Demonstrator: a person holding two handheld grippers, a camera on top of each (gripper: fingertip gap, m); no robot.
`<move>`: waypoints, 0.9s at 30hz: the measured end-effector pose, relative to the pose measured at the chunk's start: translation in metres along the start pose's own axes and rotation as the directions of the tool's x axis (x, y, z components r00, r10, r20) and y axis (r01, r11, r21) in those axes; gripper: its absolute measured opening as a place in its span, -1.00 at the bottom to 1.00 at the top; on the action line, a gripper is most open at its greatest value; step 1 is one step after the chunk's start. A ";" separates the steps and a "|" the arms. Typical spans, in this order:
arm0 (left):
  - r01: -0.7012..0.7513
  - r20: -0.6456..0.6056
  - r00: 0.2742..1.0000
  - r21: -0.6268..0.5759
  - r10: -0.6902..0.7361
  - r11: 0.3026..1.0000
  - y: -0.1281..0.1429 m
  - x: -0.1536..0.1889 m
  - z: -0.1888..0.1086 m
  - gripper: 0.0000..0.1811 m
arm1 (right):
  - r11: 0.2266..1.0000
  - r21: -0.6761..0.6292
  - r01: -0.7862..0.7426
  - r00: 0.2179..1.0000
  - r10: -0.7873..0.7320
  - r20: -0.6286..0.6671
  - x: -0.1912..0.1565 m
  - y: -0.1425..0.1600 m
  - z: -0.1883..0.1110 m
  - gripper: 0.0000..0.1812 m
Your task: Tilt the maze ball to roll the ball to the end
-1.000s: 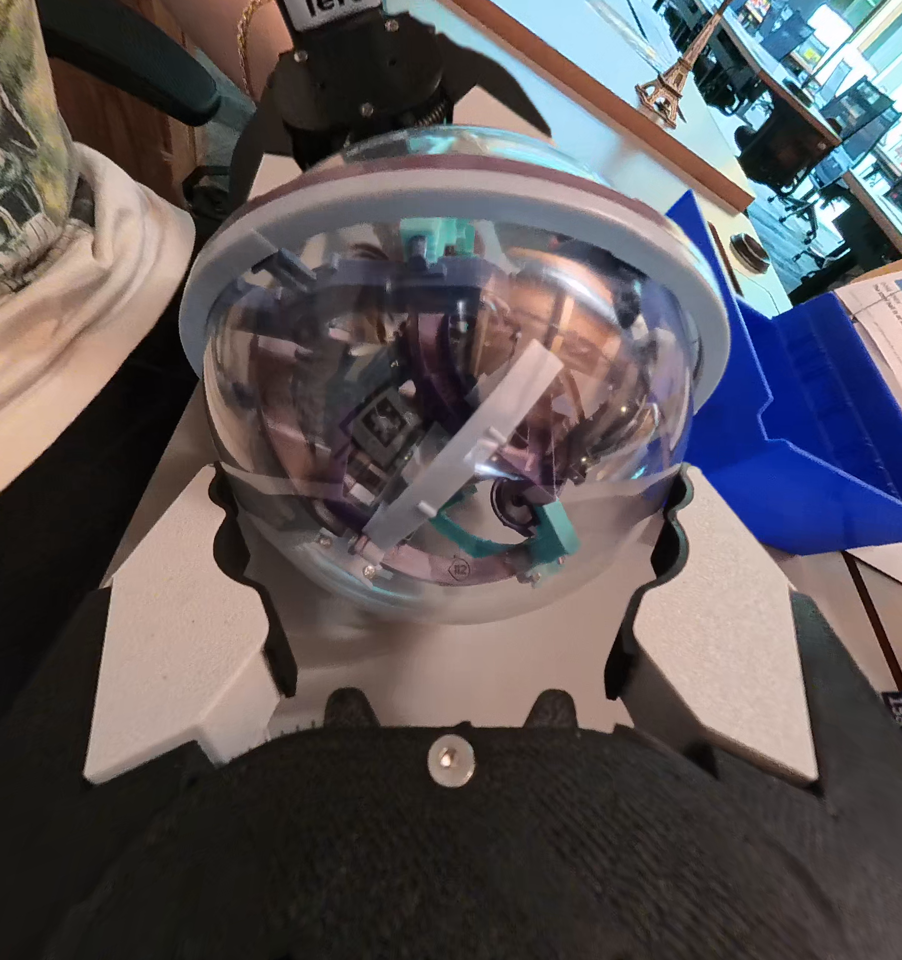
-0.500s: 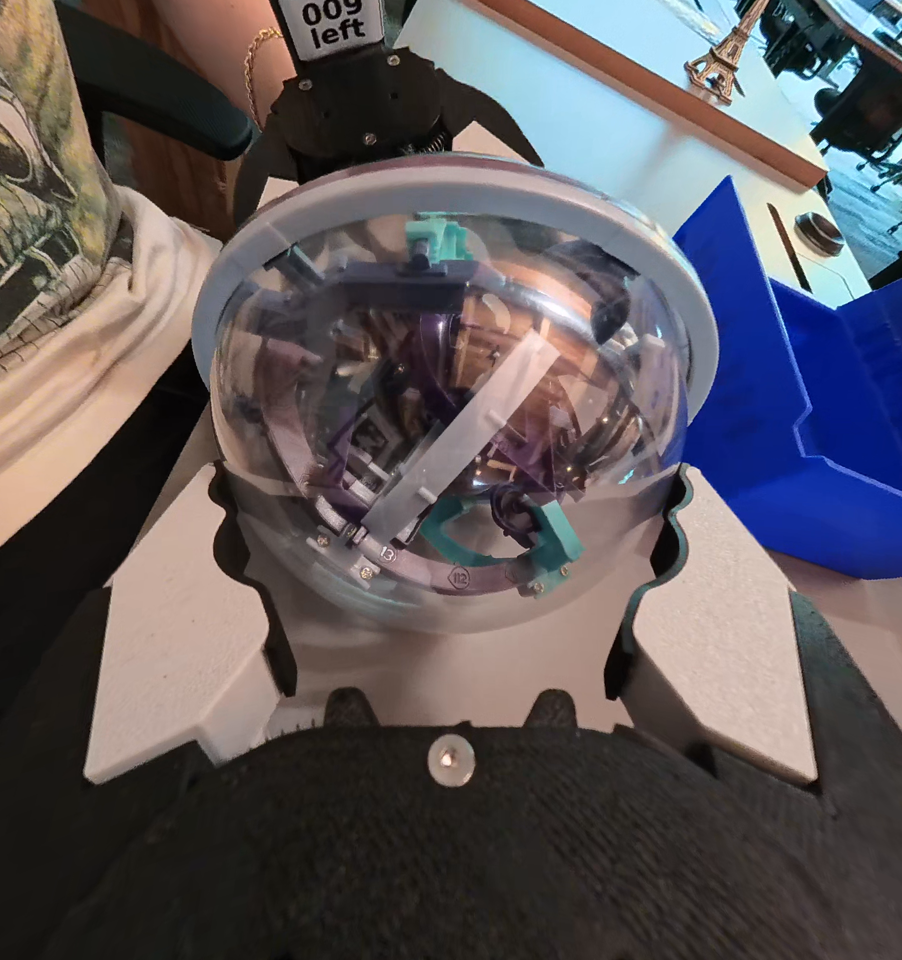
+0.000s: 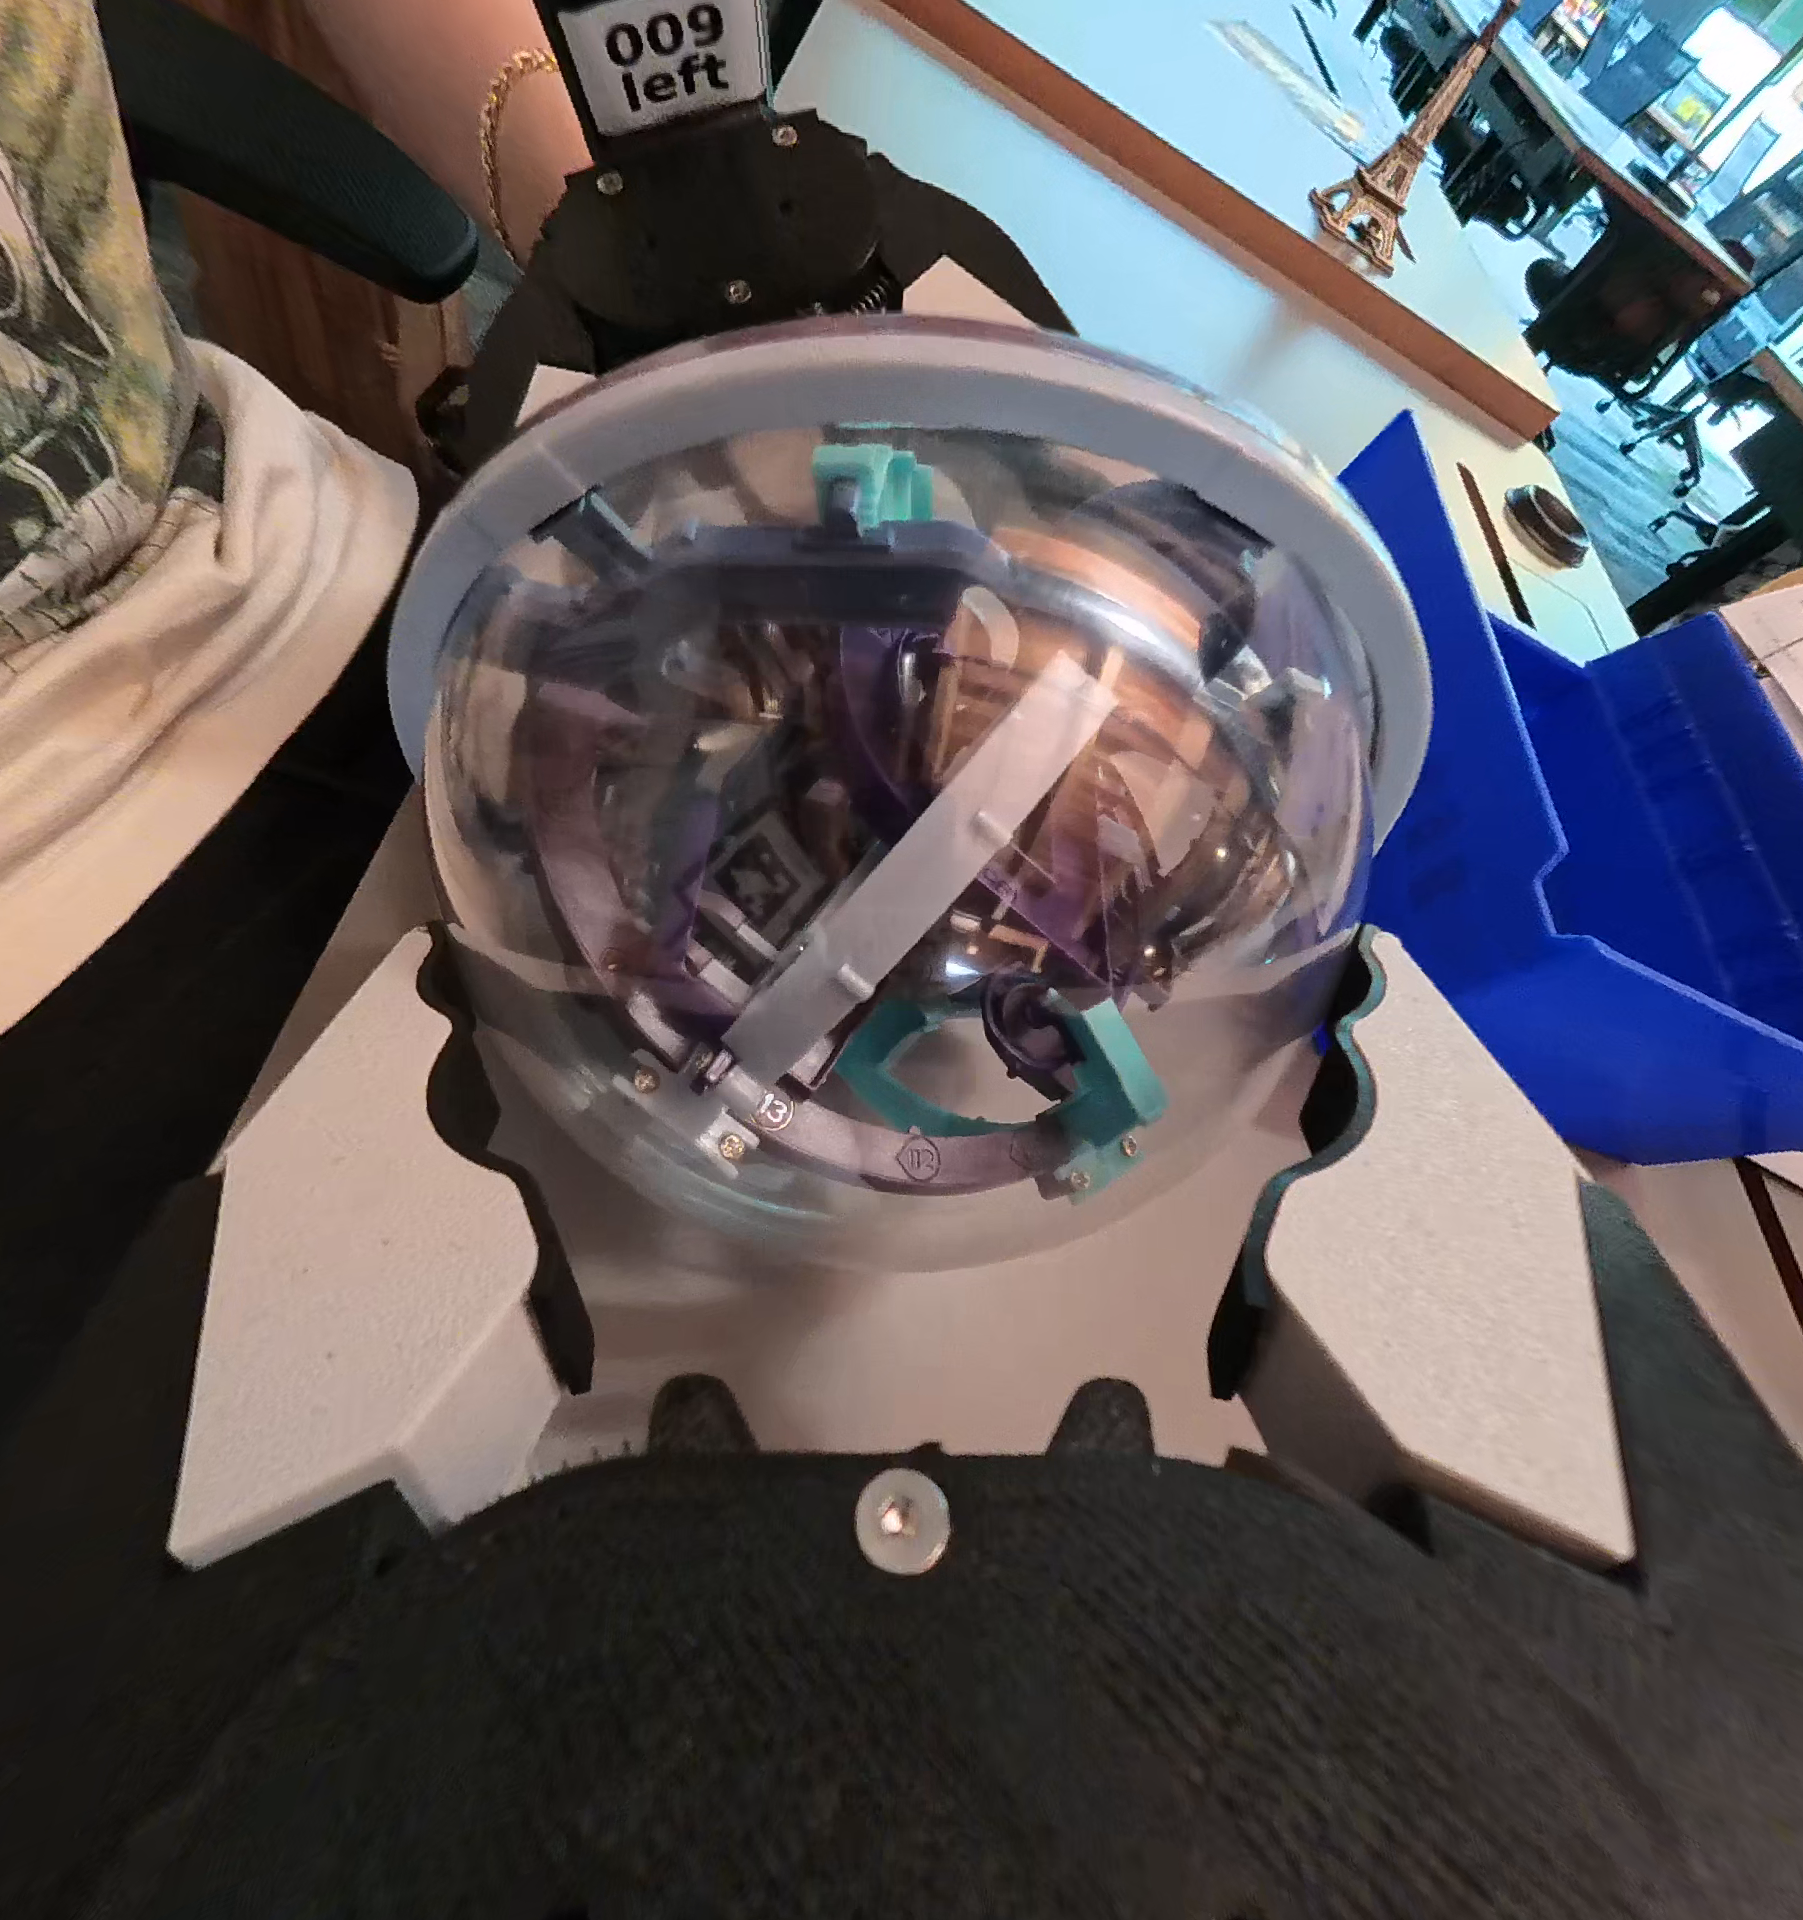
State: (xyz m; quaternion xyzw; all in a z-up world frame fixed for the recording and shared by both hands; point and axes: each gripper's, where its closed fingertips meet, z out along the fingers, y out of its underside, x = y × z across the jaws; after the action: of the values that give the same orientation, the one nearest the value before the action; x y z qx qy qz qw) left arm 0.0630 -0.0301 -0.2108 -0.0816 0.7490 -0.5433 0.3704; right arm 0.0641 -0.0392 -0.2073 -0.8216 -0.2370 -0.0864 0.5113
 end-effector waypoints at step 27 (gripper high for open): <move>-0.100 -0.012 0.995 0.021 0.100 0.995 0.000 0.006 -0.003 0.67 | 0.998 -0.013 0.067 0.993 -0.068 -0.099 -0.008 -0.005 -0.001 0.73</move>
State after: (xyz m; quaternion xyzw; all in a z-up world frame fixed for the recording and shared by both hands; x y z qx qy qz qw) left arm 0.0568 -0.0315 -0.2128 -0.0369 0.7488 -0.5322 0.3932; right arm 0.0550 -0.0411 -0.2059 -0.8102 -0.2382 -0.1455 0.5154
